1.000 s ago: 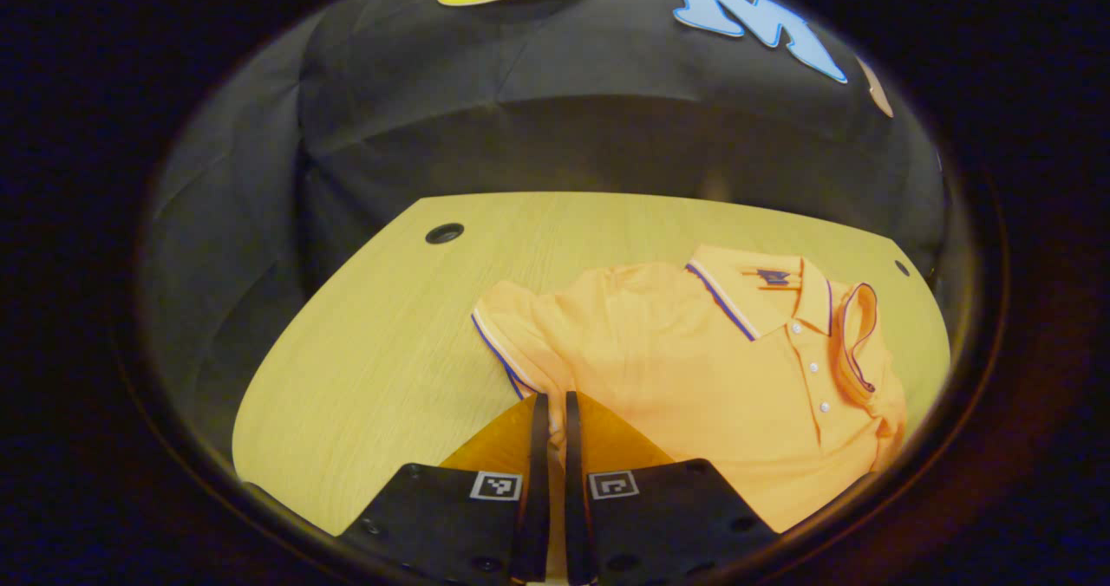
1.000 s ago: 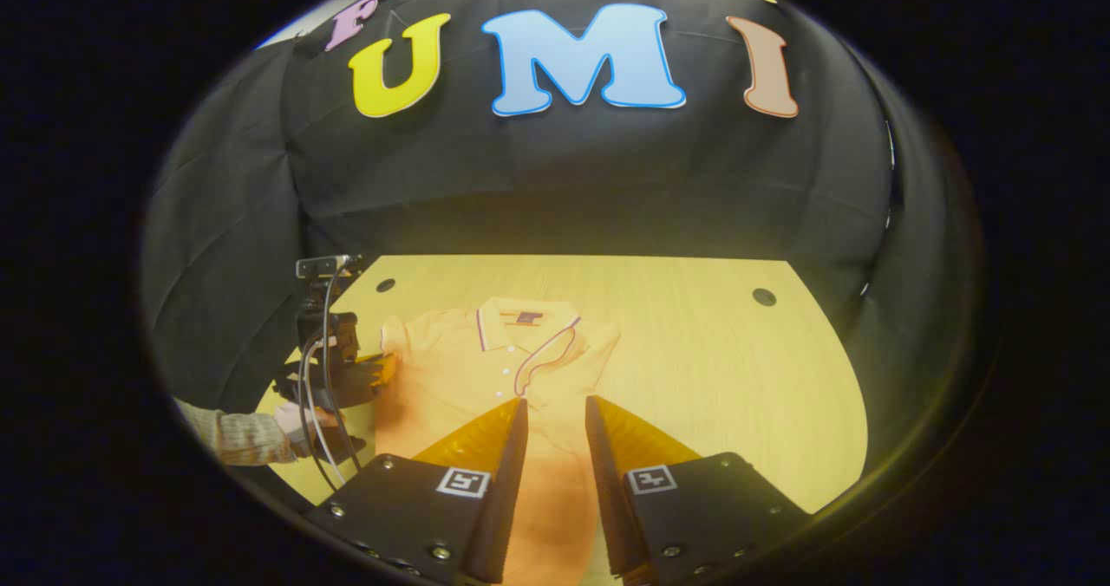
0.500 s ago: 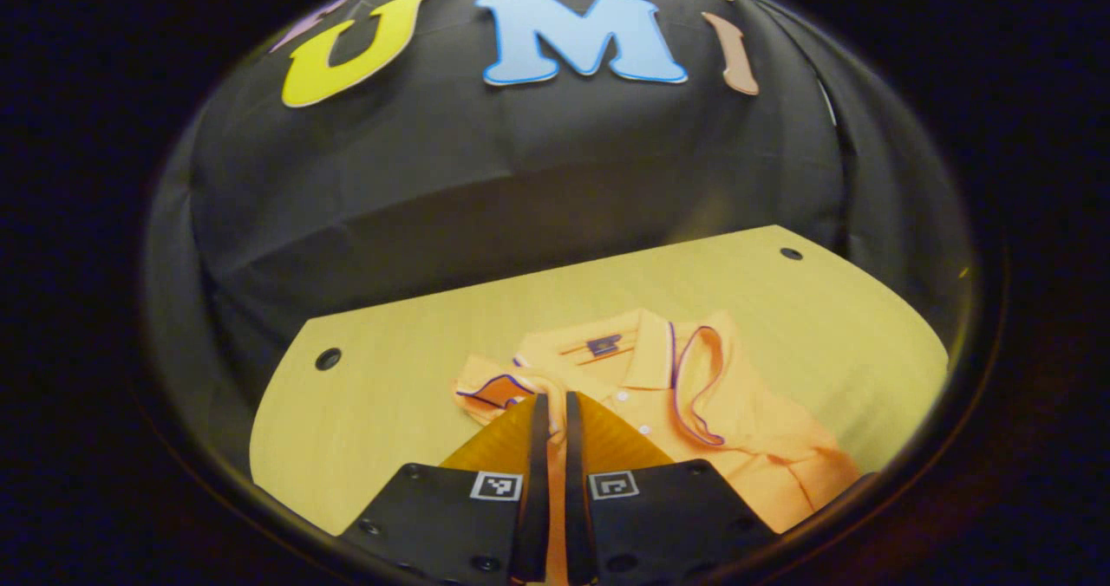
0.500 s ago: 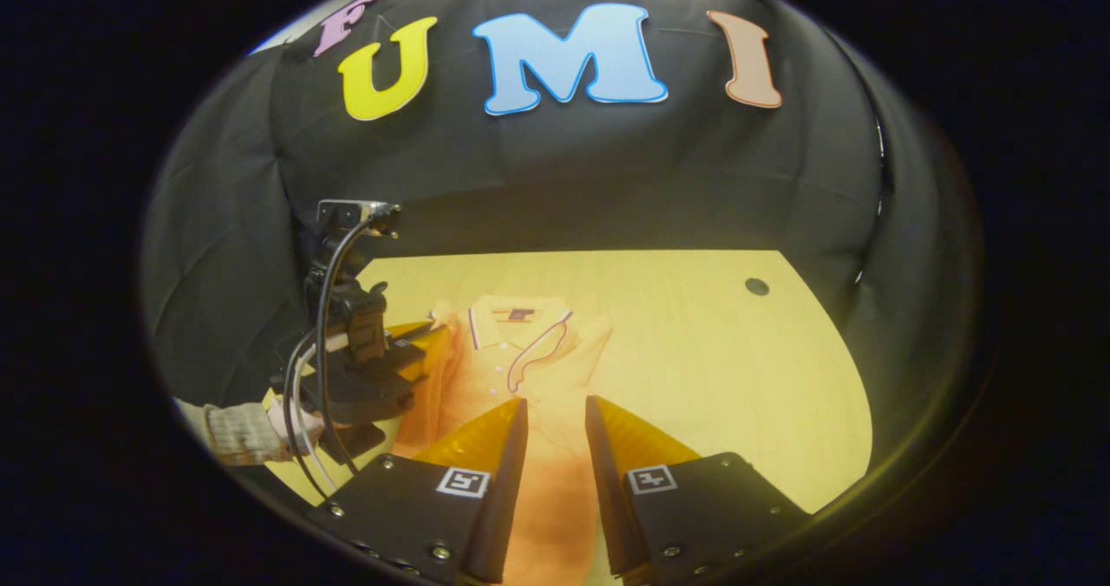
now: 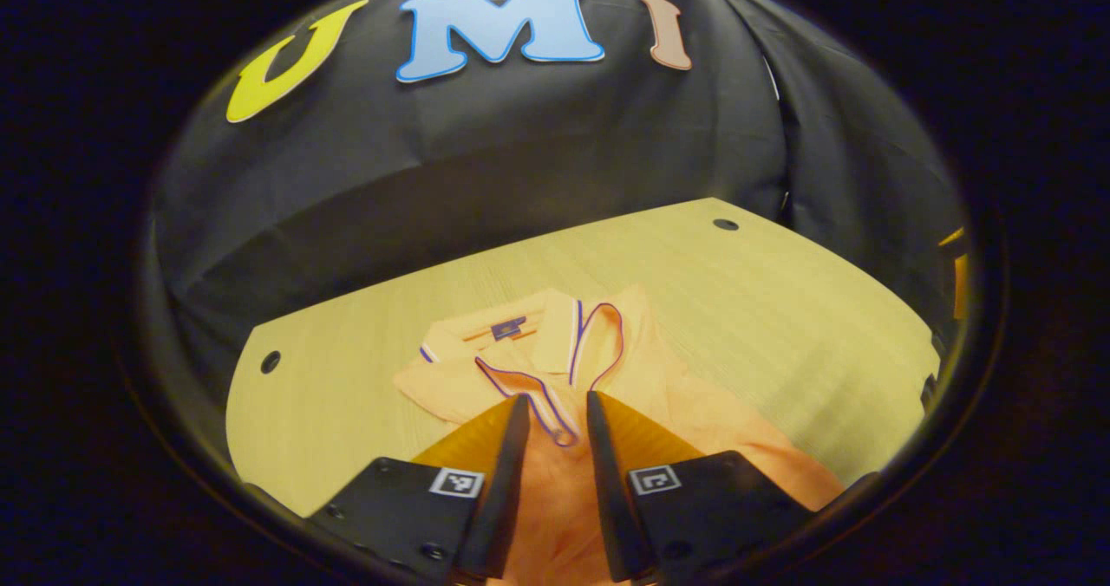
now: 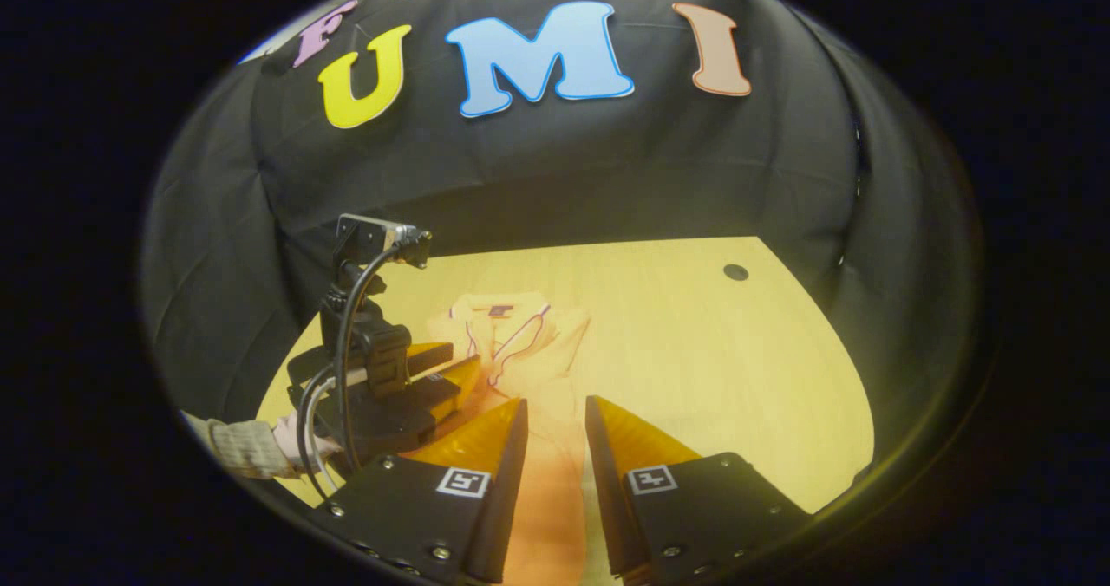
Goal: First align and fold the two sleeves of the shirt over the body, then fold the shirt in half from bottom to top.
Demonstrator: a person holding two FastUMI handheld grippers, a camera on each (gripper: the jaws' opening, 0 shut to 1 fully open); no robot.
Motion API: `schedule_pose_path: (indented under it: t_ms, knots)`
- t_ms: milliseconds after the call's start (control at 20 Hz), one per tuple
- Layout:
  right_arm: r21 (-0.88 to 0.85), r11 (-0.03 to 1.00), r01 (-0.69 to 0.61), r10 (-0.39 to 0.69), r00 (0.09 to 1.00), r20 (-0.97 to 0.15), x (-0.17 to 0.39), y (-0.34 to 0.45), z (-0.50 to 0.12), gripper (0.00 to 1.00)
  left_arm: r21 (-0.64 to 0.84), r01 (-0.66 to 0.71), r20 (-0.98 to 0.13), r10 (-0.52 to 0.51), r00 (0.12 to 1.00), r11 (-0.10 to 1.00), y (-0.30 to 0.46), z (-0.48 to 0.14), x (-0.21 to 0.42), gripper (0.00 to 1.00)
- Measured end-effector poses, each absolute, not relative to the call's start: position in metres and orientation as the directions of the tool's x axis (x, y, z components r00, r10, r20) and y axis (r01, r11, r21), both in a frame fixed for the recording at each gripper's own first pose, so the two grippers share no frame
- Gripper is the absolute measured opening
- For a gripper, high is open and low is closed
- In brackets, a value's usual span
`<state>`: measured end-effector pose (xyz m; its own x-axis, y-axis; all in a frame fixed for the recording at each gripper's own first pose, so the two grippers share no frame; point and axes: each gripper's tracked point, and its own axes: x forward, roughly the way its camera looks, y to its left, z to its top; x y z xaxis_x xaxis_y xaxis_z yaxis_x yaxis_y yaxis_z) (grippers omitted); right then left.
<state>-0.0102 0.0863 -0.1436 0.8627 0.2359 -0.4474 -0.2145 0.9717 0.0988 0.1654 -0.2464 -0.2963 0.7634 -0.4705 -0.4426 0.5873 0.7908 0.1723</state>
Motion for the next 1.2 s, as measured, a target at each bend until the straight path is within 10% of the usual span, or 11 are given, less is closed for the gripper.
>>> schedule_pose_path:
  t_ms: [100,150,900,1200]
  knots:
    - [0.102,0.972,-0.211,0.234,0.864,-0.446,-0.011,0.085,-0.145,0.41,0.173,0.581,-0.434,-0.468,0.77,0.795,-0.246,-0.291,0.165,0.87]
    - [0.102,0.972,-0.212,0.235,0.864,-0.445,-0.011,0.085,-0.146,0.43,0.174,0.578,-0.434,-0.465,0.772,0.797,-0.244,-0.29,0.163,0.91]
    - [0.138,0.954,-0.266,0.297,0.774,-0.559,-0.04,0.096,-0.205,0.43,0.037,0.465,-0.521,-0.38,0.764,0.884,-0.158,-0.296,0.081,0.99]
    - [0.13,0.947,-0.295,0.3,0.665,-0.684,-0.071,0.097,-0.252,0.64,0.033,0.432,-0.606,-0.326,0.725,0.901,-0.118,-0.317,0.026,0.95]
